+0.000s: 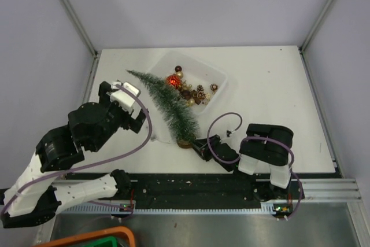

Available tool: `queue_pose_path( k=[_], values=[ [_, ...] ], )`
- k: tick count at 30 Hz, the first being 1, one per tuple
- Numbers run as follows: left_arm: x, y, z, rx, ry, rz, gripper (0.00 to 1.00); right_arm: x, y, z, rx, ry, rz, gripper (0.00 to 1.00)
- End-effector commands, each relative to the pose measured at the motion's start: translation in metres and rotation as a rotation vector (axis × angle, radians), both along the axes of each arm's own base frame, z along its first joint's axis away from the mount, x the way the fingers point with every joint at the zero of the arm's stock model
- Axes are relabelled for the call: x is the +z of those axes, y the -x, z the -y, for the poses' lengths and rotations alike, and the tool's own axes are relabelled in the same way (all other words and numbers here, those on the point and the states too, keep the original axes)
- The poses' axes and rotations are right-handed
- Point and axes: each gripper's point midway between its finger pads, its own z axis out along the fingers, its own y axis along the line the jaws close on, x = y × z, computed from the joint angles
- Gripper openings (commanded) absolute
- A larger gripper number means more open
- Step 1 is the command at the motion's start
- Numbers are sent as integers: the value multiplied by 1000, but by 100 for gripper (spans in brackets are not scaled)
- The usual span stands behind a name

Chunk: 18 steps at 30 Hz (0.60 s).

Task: Decorate the small christmas tree

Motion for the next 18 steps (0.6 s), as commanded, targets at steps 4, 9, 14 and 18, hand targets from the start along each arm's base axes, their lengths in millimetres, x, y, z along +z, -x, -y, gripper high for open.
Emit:
queue_pose_path(
  k=[4, 9, 14, 18],
  values=[
    [72, -74, 34, 140, 283, 4, 98, -48, 15, 33, -24, 75, -62, 0],
    [148, -124, 64, 38, 313, 141, 98, -44, 14, 31, -26, 48, -45, 0],
    [141, -116, 77, -235, 404, 74, 99, -44, 14, 31, -18, 52, -45, 0],
    [103, -122, 44, -301, 553, -186, 98, -44, 13, 37, -30, 46, -50, 0]
  ],
)
